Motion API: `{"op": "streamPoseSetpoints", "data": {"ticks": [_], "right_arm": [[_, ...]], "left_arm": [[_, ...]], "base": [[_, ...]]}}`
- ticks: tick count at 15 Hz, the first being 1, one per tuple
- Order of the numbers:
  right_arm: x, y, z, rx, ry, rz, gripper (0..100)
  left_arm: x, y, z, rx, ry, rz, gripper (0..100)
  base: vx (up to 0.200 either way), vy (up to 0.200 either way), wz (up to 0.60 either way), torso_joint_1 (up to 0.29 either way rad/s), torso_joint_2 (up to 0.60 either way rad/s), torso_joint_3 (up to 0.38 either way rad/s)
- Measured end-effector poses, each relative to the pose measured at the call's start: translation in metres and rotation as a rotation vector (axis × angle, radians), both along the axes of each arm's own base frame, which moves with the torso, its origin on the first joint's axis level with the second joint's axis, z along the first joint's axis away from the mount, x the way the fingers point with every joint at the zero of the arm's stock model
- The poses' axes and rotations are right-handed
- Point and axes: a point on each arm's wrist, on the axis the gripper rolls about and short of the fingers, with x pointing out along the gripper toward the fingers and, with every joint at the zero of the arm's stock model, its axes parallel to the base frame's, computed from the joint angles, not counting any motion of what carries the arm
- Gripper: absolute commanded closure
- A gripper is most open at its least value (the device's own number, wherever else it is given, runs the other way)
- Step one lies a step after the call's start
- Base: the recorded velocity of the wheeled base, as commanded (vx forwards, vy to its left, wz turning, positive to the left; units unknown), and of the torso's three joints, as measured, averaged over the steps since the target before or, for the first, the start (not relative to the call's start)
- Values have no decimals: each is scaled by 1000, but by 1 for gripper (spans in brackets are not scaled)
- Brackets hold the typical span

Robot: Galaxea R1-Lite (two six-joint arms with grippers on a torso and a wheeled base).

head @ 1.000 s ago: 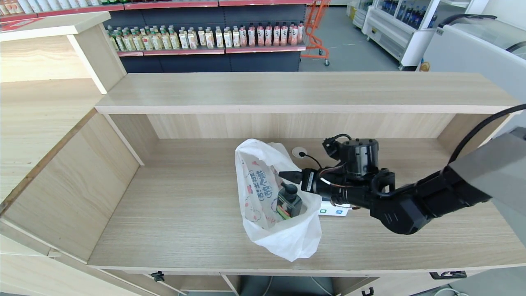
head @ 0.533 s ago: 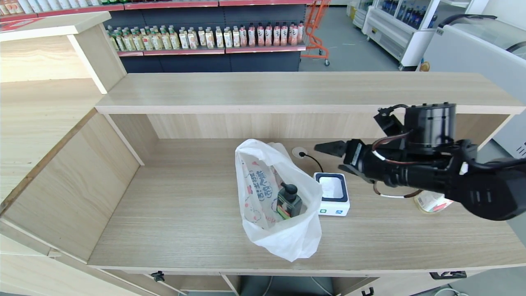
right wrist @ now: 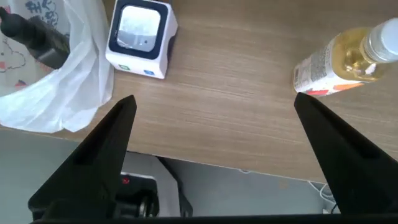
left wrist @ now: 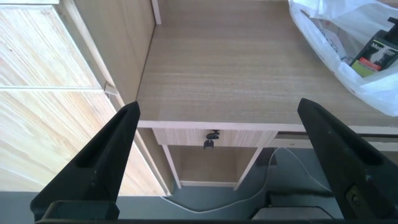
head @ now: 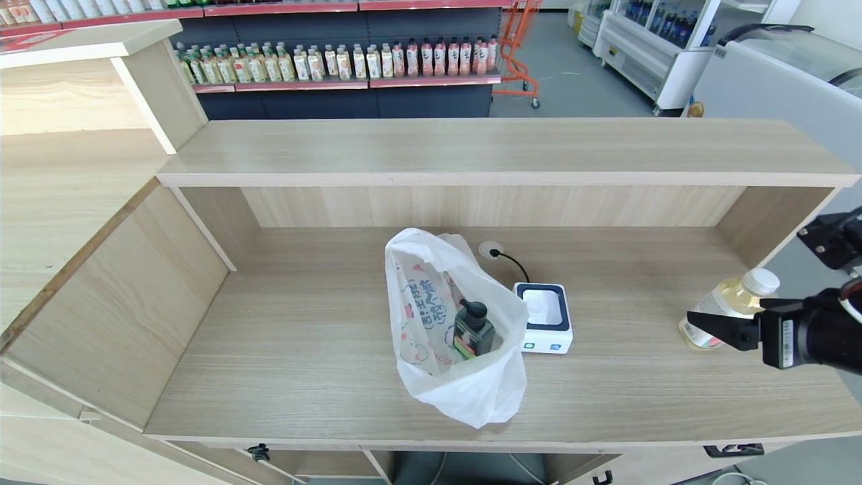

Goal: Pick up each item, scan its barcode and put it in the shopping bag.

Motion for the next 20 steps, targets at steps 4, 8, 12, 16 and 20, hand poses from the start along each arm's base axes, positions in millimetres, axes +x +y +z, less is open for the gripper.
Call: {"op": "streamPoseSetpoints", "data": {"ticks": [4, 8, 12, 16, 20], "right_arm": [[-26, -5, -1, 54, -28, -43, 0], [-33, -5, 2, 108, -19, -71, 0], [-37, -7, 0, 268, 58, -190, 0], [-36, -7, 4, 336, 100, -246, 0], [-33, -7, 3, 365, 117, -262, 0]], "left_arm": [[0, 0, 0, -1, 0, 1, 0], [0, 0, 0, 0, 0, 0, 0], [0, 0, 0, 1, 0, 0, 0], [0, 0, 0, 3, 0, 1, 0], [0, 0, 0, 3, 0, 1, 0]], "base": [[0, 0, 0, 0, 0, 0], [0, -150, 0, 3, 1, 1], [0, -200, 0, 1, -1, 2], [0, -200, 0, 2, 4, 1], [0, -200, 0, 4, 1, 2]]}}
